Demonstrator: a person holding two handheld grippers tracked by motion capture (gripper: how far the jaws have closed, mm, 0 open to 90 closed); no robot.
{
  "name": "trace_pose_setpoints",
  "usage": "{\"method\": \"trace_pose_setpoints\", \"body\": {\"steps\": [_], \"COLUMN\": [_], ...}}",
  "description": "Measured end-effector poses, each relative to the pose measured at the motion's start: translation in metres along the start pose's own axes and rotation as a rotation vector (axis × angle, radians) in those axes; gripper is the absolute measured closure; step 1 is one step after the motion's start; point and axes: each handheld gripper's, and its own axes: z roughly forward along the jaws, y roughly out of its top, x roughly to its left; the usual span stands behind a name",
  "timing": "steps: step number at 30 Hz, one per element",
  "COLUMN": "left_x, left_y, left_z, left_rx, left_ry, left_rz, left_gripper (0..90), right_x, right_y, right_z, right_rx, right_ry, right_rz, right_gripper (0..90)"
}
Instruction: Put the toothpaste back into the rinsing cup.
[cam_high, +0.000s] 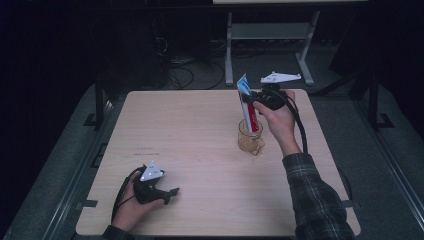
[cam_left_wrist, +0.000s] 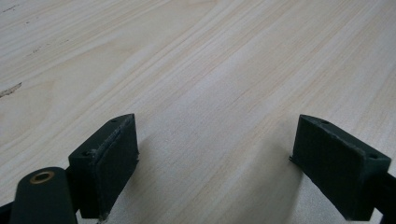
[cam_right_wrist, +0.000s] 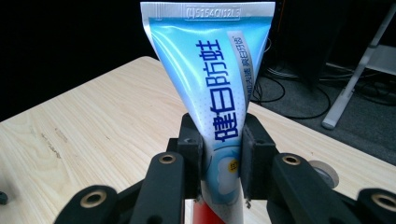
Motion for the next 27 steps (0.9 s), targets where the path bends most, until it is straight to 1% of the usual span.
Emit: {"method": "trace_pose_setpoints", "body": {"steps": [12,17,18,20,27], "left_x": [0.000,0.000,0.000,0.000,0.000], "left_y": [0.000,0.000,0.000,0.000,0.000], "left_z": [0.000,0.000,0.000,0.000,0.000], "left_rx": [0.000,0.000,-0.002,-0.002,-0.001], "left_ry": [0.000,0.000,0.000,0.000,-0.001], "left_rz": [0.000,0.000,-0.003,-0.003,-0.002], "left_gripper": [13.1,13.1,13.1,13.1,13.1], "right_x": [-0.004,-0.004,-0.004,-0.003,-0.003], "right_y": [-0.015,-0.019,-0.021,-0.021,-0.028], "right_z": [0.008,0.010,0.012,0.012,0.017], "right_rx": [0.026,0.033,0.043,0.043,0.058], "right_ry": [0.001,0.002,0.000,-0.003,0.004], "right_rz": [0.012,0.016,0.010,0.010,0.011], "right_gripper": [72.9,72.8,72.9,72.8,72.8]}}
